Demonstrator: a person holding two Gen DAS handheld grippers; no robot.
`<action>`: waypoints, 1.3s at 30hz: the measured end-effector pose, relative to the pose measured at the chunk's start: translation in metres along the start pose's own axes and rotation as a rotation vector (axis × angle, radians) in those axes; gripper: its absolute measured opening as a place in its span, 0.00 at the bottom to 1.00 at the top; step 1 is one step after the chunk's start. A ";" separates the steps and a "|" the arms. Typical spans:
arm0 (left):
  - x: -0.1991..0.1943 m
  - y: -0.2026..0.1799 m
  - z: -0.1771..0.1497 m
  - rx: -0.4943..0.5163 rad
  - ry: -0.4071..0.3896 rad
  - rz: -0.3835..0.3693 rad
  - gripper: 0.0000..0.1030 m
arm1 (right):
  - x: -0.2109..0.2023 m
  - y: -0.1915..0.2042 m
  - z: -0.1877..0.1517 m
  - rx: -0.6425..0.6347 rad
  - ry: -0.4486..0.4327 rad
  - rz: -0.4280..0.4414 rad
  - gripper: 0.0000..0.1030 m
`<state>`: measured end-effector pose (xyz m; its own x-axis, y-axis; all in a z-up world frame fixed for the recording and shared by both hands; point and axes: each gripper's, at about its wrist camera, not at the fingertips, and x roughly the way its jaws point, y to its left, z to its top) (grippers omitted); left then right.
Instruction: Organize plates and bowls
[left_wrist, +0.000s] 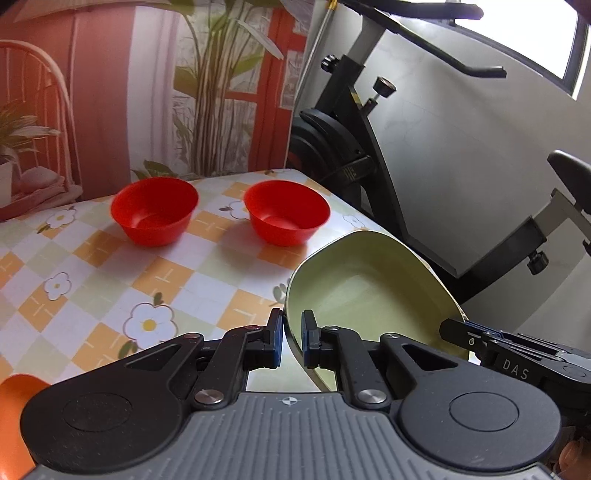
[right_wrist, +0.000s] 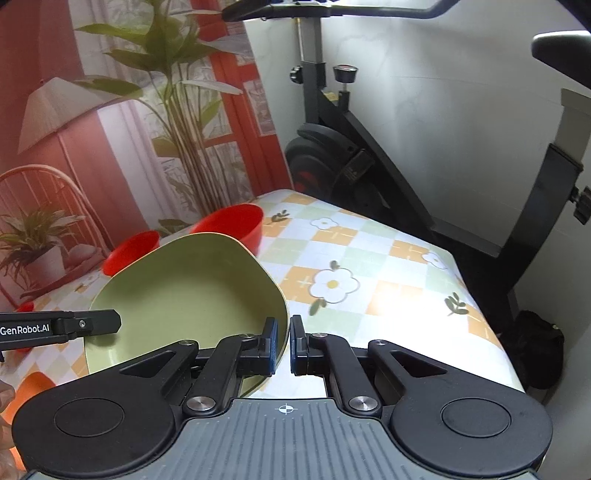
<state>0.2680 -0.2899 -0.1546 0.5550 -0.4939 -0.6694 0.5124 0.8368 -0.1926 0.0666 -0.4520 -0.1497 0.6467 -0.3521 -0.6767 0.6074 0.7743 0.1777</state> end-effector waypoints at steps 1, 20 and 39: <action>-0.007 0.006 0.001 -0.015 -0.008 0.004 0.11 | 0.000 0.008 0.002 -0.011 0.000 0.014 0.06; -0.137 0.130 -0.011 -0.235 -0.135 0.229 0.12 | -0.005 0.211 0.027 -0.247 -0.044 0.300 0.06; -0.154 0.161 -0.083 -0.313 -0.085 0.296 0.14 | 0.020 0.255 -0.043 -0.275 0.066 0.321 0.06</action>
<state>0.2103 -0.0593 -0.1424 0.7065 -0.2283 -0.6699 0.1072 0.9701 -0.2176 0.2143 -0.2393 -0.1481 0.7464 -0.0422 -0.6642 0.2281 0.9538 0.1956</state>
